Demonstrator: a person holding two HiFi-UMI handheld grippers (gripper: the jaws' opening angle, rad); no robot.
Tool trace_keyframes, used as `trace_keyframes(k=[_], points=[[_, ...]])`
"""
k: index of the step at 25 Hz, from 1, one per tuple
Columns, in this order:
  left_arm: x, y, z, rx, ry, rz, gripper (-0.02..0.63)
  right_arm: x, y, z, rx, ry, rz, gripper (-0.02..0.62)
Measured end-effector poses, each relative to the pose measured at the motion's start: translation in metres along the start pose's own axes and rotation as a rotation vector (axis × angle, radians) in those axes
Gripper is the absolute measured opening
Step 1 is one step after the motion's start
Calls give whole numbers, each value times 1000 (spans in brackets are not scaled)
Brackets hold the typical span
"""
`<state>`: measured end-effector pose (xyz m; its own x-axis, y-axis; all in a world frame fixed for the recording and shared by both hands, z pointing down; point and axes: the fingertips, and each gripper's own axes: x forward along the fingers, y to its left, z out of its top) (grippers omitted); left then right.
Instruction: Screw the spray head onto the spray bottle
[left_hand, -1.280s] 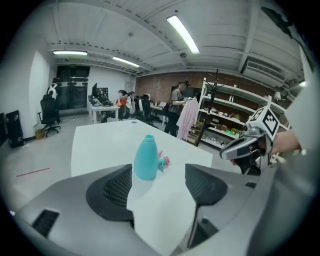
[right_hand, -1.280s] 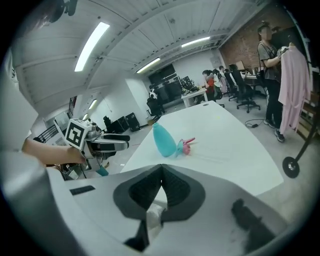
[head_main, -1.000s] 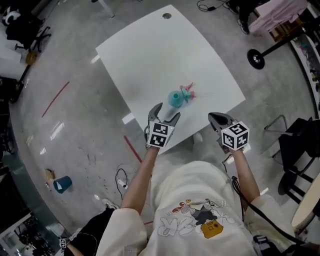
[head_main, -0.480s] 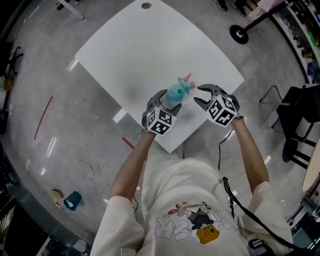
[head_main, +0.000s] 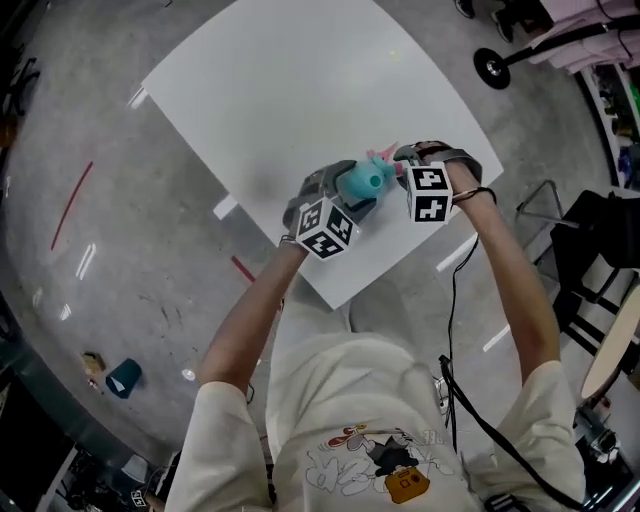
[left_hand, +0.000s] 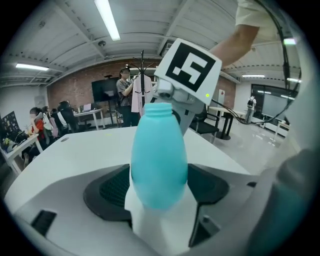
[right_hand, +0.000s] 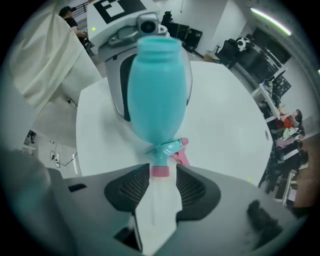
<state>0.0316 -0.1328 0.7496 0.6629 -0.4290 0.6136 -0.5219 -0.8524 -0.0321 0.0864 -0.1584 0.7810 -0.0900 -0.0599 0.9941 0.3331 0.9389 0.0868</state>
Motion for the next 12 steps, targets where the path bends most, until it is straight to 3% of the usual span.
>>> trace_keyframes(k=[4,9,12], points=[[5,0,2,17,-28,-24,342,21,4,-4,49,40,61,152],[7,5,5,57,-41,-7,342,31,0,-4,2,110,50,141],[12,1,4,53,-29,-16,350,31,5,-8,11,100,53,137]])
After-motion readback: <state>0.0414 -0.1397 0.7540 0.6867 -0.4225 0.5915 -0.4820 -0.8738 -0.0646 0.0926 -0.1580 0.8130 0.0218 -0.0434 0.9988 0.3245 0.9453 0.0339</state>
